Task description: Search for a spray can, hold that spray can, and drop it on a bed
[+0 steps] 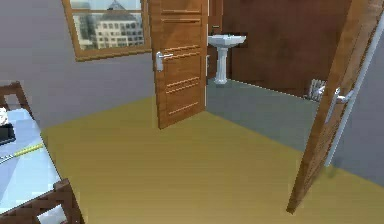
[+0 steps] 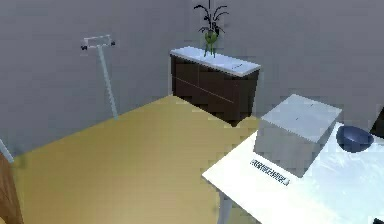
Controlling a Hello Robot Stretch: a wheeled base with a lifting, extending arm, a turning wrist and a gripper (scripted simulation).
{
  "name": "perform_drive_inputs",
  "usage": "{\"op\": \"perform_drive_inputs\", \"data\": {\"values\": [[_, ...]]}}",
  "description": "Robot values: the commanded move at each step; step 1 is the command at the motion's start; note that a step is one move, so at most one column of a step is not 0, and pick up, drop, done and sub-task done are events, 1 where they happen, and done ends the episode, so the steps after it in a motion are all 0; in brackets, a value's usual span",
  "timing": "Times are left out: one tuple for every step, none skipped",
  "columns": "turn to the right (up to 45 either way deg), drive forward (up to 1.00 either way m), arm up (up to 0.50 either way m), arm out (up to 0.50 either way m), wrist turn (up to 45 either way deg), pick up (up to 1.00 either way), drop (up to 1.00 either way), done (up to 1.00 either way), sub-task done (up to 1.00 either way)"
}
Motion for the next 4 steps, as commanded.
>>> {"op": "perform_drive_inputs", "data": {"values": [[12.0,0.00,0.00,0.00,0.0,0.00,0.00,0.00,0.00],[0.0,1.00,0.00,0.00,0.0,0.00,0.00,0.00,0.00],[6.0,0.00,0.00,0.00,0.0,0.00,0.00,0.00,0.00],[0.0,0.05,0.00,0.00,0.0,0.00,0.00,0.00,0.00]]}}
